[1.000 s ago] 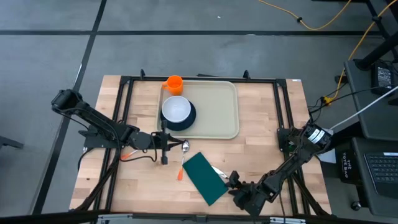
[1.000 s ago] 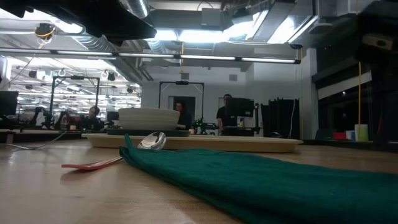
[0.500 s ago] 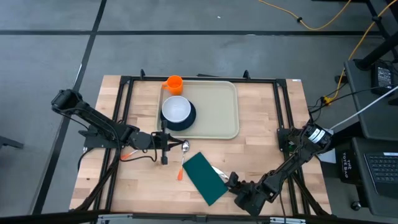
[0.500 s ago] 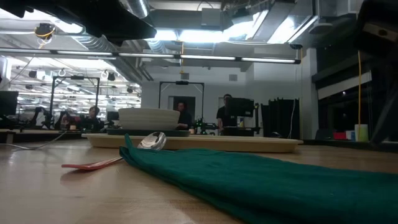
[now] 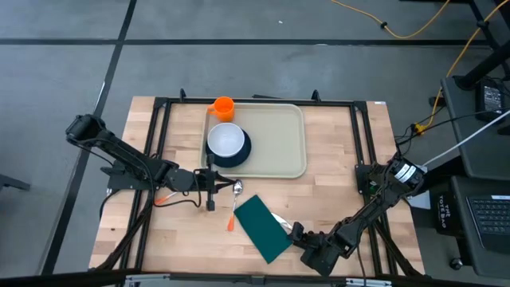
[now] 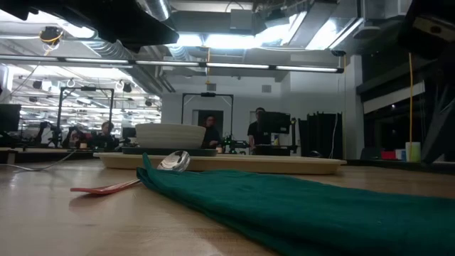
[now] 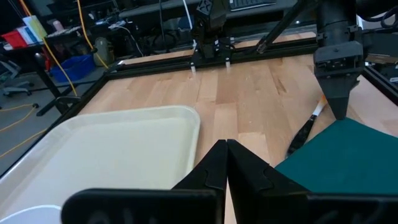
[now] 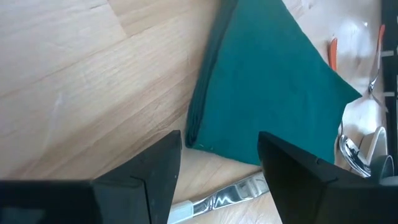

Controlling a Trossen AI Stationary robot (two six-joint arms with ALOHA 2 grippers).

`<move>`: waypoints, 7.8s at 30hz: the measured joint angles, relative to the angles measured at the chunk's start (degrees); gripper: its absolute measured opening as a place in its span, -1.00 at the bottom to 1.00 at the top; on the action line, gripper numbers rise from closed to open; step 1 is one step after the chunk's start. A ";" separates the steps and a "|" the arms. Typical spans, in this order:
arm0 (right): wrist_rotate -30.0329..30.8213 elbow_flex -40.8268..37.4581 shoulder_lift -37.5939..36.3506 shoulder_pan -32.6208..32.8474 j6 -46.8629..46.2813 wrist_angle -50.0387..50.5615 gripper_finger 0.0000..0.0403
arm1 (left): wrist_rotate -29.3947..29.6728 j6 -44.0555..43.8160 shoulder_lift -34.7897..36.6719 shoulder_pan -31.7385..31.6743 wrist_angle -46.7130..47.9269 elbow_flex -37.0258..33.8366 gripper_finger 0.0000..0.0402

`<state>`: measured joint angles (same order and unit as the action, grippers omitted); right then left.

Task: Set up tray
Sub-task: Put the green table napkin on the brown serving tray to the right of the green plate

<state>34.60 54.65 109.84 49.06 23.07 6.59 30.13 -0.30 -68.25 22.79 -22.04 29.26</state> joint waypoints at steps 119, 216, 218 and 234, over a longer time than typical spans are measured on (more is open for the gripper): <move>-12.36 31.86 -22.40 -18.74 -7.50 35.00 -0.93 | -3.87 0.02 -0.02 -0.02 -0.04 -0.02 -0.97; -36.59 18.16 -14.67 -79.95 -9.31 23.26 -0.93 | 4.83 1.62 15.15 -6.54 19.65 -0.04 -0.98; -36.69 17.34 -14.69 -79.94 -9.30 22.53 -0.93 | 4.83 1.62 15.15 -6.54 19.65 -0.04 -0.98; -40.49 8.62 -14.69 -78.95 -13.99 15.62 -0.93 | 4.81 1.60 15.15 -6.54 19.67 -0.04 -0.98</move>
<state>-5.89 63.28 95.15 -29.89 9.08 22.20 34.94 1.30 -53.10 16.25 -2.37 29.21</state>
